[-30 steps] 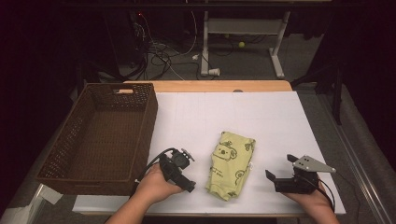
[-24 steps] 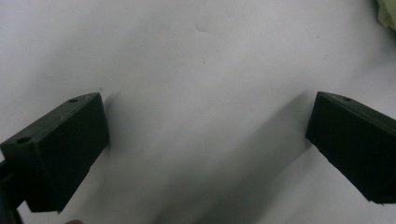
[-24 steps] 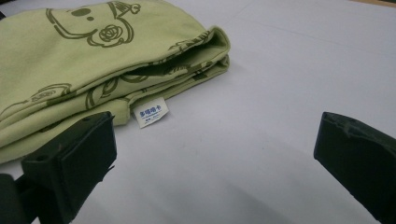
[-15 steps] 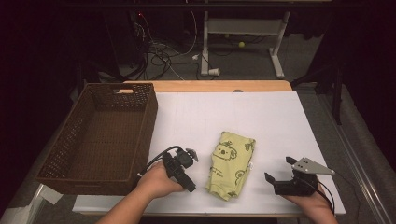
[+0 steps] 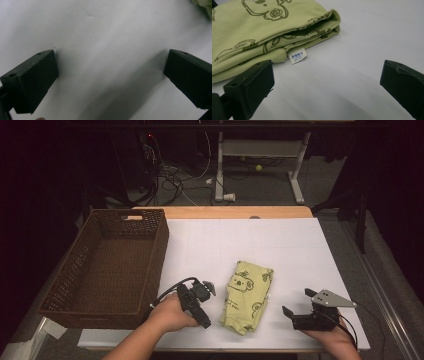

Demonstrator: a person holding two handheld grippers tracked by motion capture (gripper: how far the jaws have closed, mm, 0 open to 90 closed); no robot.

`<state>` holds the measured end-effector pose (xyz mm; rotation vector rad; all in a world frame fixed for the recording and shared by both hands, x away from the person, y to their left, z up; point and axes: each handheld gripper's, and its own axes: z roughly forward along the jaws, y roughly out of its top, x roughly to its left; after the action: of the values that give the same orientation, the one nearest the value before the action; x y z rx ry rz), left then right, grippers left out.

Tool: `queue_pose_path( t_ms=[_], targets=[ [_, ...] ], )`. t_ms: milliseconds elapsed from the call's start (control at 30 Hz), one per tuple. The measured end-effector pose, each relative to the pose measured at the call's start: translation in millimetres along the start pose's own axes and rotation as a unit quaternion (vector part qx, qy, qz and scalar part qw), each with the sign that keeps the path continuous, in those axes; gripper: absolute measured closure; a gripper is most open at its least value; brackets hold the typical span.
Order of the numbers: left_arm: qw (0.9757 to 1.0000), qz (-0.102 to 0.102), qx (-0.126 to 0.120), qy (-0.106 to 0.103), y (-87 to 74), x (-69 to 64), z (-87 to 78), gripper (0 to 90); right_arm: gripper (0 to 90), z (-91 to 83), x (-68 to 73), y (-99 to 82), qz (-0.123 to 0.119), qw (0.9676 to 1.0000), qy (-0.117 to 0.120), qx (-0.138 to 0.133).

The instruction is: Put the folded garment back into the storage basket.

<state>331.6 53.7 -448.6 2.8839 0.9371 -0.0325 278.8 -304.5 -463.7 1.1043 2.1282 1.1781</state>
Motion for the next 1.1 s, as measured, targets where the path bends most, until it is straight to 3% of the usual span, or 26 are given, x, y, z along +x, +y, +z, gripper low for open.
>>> queue_pose_path(
  t_ms=[233,400,567,733,867,1100],
  targets=[
    [0.9994,0.031,0.011,-0.001,9.0,-15.7,-0.3,0.0,0.5,-0.7,2.3,2.7,0.000,1.0000,0.002,-0.003],
    [0.9987,0.049,-0.003,-0.011,12.0,-24.4,-3.4,6.3,0.5,-2.1,2.3,2.3,-0.001,1.0000,0.002,-0.007],
    [0.9963,0.084,-0.010,-0.018,14.5,-39.4,-6.0,16.7,0.5,-1.7,2.1,1.5,-0.005,1.0000,0.004,-0.005],
    [0.9937,0.106,-0.021,-0.031,21.5,-48.3,-8.9,33.0,0.5,-3.3,2.3,1.0,-0.004,1.0000,0.004,-0.006],
    [0.9921,0.123,-0.016,-0.020,27.3,-54.7,-8.1,40.0,0.6,-3.7,2.8,0.6,-0.007,0.9999,0.005,-0.006],
    [0.9908,0.134,-0.010,-0.013,31.4,-58.0,-7.8,47.9,0.5,-2.4,4.4,1.4,-0.010,0.9999,0.005,-0.005]
  ],
)
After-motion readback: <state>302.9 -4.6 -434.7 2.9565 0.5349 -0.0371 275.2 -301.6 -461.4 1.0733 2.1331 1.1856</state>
